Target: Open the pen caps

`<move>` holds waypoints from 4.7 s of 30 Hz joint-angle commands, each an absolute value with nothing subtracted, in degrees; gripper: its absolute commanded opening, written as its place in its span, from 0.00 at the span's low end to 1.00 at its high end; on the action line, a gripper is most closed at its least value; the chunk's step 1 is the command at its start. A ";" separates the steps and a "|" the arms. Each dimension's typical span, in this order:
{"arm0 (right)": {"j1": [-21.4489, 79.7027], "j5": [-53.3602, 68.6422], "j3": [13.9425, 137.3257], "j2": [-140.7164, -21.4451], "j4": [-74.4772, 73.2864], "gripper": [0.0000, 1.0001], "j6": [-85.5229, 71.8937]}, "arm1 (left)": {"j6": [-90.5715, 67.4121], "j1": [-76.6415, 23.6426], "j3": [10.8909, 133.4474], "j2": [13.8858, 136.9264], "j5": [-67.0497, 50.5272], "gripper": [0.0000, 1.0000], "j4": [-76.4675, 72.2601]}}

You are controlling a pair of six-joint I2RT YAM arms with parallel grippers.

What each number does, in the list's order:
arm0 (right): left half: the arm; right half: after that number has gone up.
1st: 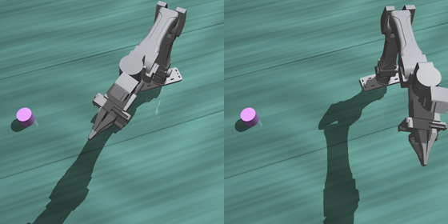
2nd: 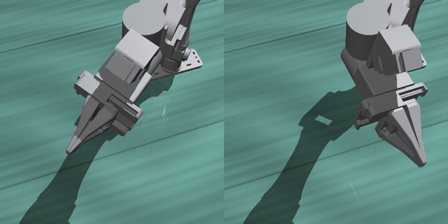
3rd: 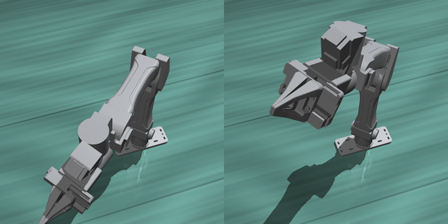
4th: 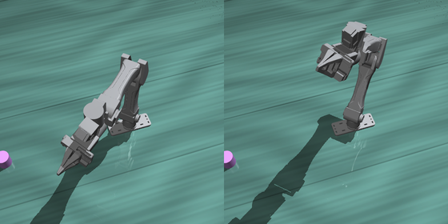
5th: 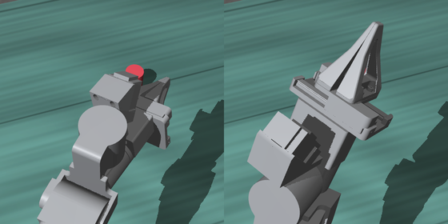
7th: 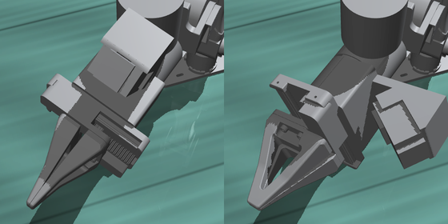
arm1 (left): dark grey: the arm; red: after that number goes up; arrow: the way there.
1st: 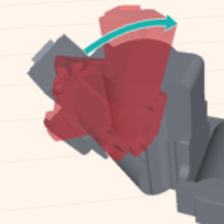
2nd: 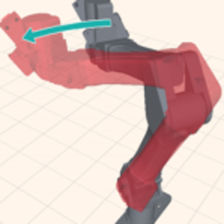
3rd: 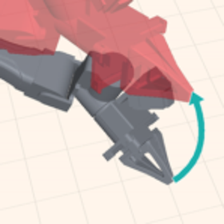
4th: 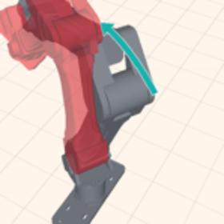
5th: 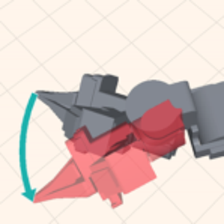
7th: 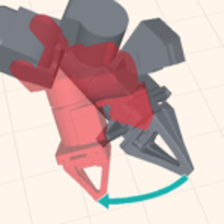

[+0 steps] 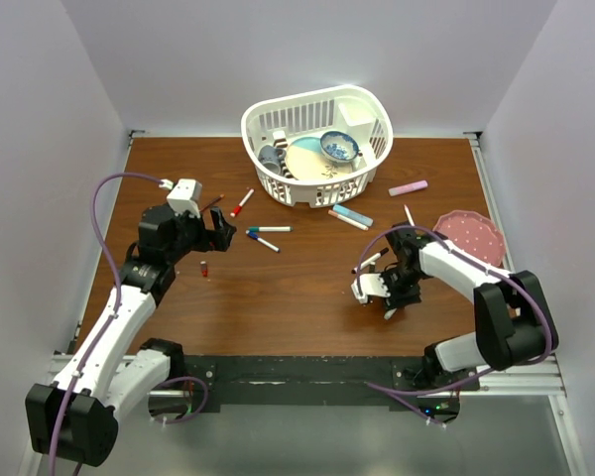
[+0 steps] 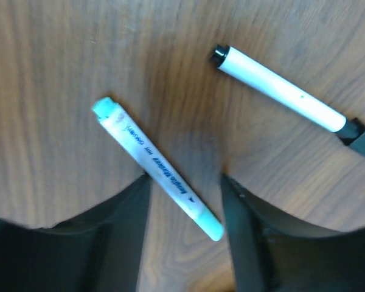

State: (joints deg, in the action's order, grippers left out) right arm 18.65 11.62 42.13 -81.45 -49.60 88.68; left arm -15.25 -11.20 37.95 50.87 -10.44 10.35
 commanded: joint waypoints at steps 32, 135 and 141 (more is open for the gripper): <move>4.22 57.30 55.12 -72.51 -26.42 0.00 8.51 | -40.16 -35.05 29.44 57.80 -19.88 0.95 -36.26; 32.17 39.46 51.94 -66.36 -49.49 0.00 81.48 | -17.05 -43.42 53.96 85.25 -52.91 0.47 2.71; 32.17 39.55 51.94 -66.62 -49.13 0.00 80.51 | -15.73 -43.42 54.14 86.92 -54.14 0.48 4.57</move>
